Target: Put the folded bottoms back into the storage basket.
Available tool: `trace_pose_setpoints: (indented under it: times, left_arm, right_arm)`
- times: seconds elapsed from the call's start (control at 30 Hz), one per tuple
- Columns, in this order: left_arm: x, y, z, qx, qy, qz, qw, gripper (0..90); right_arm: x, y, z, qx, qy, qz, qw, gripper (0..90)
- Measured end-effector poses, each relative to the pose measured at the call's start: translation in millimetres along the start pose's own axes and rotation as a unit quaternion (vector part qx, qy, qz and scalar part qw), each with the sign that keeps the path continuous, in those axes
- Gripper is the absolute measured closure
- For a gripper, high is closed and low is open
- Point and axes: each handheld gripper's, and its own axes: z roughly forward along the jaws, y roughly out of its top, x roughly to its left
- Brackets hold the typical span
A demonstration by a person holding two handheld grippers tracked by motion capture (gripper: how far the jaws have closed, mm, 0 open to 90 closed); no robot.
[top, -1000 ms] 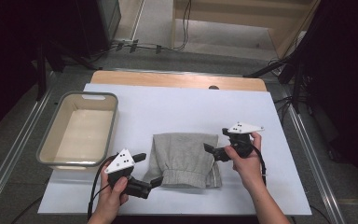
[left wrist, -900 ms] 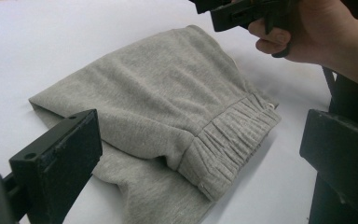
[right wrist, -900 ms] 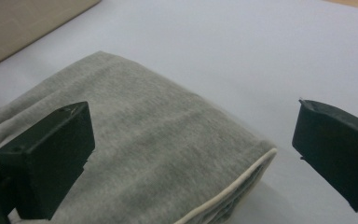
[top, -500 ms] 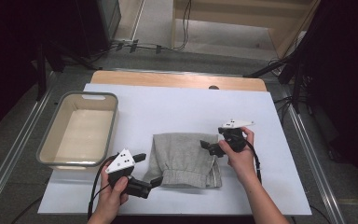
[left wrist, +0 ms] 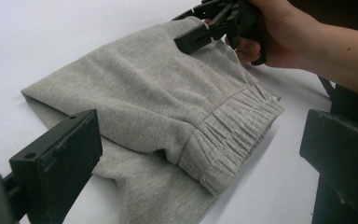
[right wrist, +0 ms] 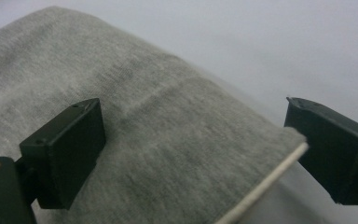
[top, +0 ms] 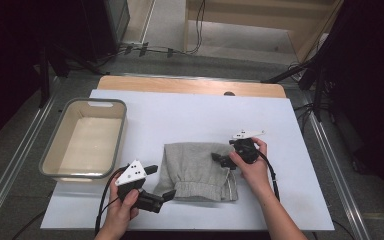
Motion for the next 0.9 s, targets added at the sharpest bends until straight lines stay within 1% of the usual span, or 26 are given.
trace_pose_setpoints:
  times: [0.03,0.1,0.13,0.17,0.2,0.37,0.53,0.6,0.67,0.73,0.77,0.8,0.83,0.9]
  left_arm:
    - [0.0,-0.1,0.2,0.000,-0.001,0.000,1.0000,0.0]
    - [0.2,-0.2,0.5,0.002,0.000,0.001,1.0000,0.0]
    - [0.2,-0.3,0.7,0.002,0.000,0.001,1.0000,0.0]
    - [0.1,-0.3,0.8,0.003,0.000,0.001,1.0000,0.0]
    - [0.1,-0.4,0.9,0.003,0.000,0.001,1.0000,0.0]
    - [-0.5,-0.6,2.1,0.005,-0.001,0.002,1.0000,0.0]
    - [-1.1,-0.6,2.9,0.007,0.000,0.003,1.0000,0.0]
    - [-1.4,-1.0,3.8,0.009,-0.001,0.003,1.0000,0.0]
    - [-1.9,-1.4,5.1,0.009,-0.001,0.003,1.0000,0.0]
    - [-1.9,-1.7,6.0,0.012,-0.001,0.003,0.9999,0.0]
    - [-1.8,-1.9,6.7,0.013,-0.001,0.003,0.9999,0.0]
    - [-2.1,-2.1,7.5,0.013,-0.002,0.001,0.9999,0.0]
    - [-2.2,-2.1,7.8,0.016,0.000,0.001,0.9999,0.0]
    - [-2.3,-2.7,9.2,0.018,0.001,0.000,0.9998,0.0]
  right_arm:
    - [0.1,-0.8,1.5,0.004,0.005,0.002,1.0000,9.4]
    - [-1.1,-3.3,5.0,0.012,0.008,0.002,0.9999,10.9]
    - [-2.1,-5.1,6.5,0.014,0.009,0.008,0.9998,11.0]
    - [-3.1,-6.6,6.4,0.006,0.011,0.010,0.9999,11.2]
    - [-3.7,-7.4,6.1,0.003,0.014,0.013,0.9998,11.6]
    - [-2.5,-7.8,5.7,0.005,0.010,0.009,0.9999,12.9]
    - [-2.1,-9.5,3.8,0.001,0.017,0.009,0.9998,20.9]
    - [-2.3,-10.1,2.7,0.001,0.023,0.012,0.9997,25.5]
    - [-2.7,-11.3,1.6,0.000,0.033,0.015,0.9993,32.4]
    - [-2.3,-11.5,1.3,0.000,0.036,0.018,0.9992,38.7]
    - [-2.0,-11.5,1.1,0.001,0.038,0.020,0.9991,44.6]
    - [-1.9,-11.3,0.8,0.003,0.044,0.022,0.9988,51.0]
    - [-1.6,-11.6,0.9,0.004,0.056,0.026,0.9981,54.9]
    - [0.3,-11.5,-0.2,0.002,0.052,0.023,0.9984,59.3]
